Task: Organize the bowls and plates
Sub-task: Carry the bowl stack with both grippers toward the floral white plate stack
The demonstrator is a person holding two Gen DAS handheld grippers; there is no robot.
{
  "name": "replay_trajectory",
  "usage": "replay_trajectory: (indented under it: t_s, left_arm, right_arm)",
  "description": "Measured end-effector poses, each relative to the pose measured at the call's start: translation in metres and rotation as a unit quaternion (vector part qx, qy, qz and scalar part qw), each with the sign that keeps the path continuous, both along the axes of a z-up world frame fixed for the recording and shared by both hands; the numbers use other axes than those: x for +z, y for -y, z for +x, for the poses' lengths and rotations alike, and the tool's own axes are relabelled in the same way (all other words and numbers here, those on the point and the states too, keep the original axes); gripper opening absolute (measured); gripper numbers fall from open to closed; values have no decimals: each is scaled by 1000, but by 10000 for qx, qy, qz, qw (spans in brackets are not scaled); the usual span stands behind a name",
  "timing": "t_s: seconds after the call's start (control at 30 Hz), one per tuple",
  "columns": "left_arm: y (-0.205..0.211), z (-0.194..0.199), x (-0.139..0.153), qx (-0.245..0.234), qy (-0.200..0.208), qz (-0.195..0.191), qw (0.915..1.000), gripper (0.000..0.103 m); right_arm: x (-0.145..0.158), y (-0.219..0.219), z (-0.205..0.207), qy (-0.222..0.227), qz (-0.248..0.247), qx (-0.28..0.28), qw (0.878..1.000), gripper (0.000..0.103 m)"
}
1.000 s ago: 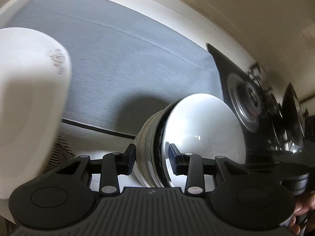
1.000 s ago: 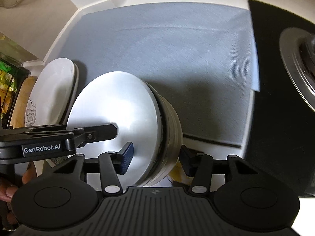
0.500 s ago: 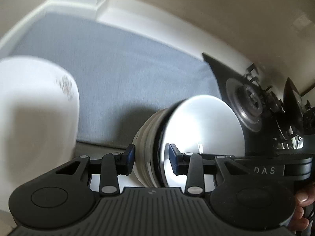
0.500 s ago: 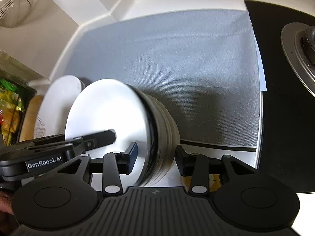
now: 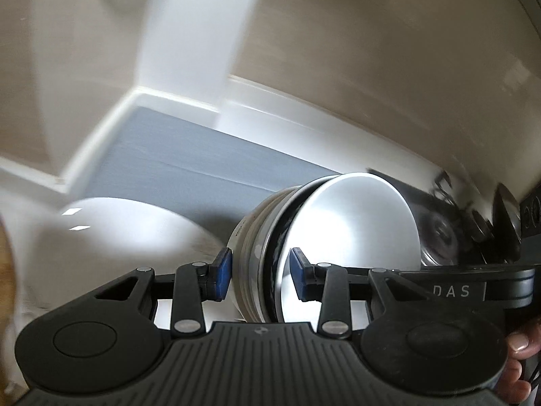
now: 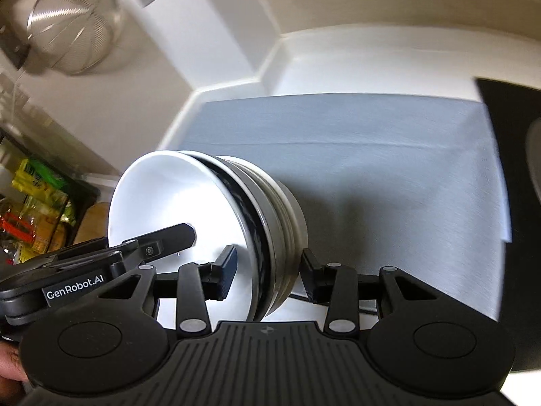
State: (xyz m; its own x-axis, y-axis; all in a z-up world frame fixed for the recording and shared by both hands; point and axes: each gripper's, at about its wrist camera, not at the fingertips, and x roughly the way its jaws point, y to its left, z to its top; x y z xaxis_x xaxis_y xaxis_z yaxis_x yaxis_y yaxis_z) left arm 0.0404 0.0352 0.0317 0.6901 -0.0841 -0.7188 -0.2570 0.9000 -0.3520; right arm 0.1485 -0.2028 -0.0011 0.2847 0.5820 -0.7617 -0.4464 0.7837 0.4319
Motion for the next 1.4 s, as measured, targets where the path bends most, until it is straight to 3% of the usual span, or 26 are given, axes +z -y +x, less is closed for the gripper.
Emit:
replay_trajectory:
  t_s: [0.33, 0.57, 0.77, 1.03, 1.2, 1.3, 1.4]
  left_arm:
    - [-93, -43, -19, 644, -353, -183, 9971, 41]
    - [-129, -50, -37, 500, -525, -449, 9964, 41]
    - [-136, -46, -50, 373, -741, -578, 9949, 41]
    - [-138, -40, -54, 233, -645, -540, 9962, 40]
    - [-145, -45, -53, 325, -492, -597, 9965, 43]
    - [-155, -58, -46, 470, -232, -820, 9953, 47]
    - [-170, -76, -35, 646, 161, -999, 9928, 48]
  right_arm:
    - [-14, -107, -10, -187, -109, 625, 9978, 43]
    - [-23, -142, -23, -329, -357, 573, 9972, 43]
    - [-31, -154, -28, -563, -564, 401, 9960, 43]
    - [-36, -159, -30, -644, -623, 222, 9957, 45]
    - [-34, -164, -32, -413, -782, 187, 9959, 49]
    - [-26, -155, -32, -207, -825, 37, 9964, 52]
    - [-16, -138, -30, -191, -565, -142, 9981, 53]
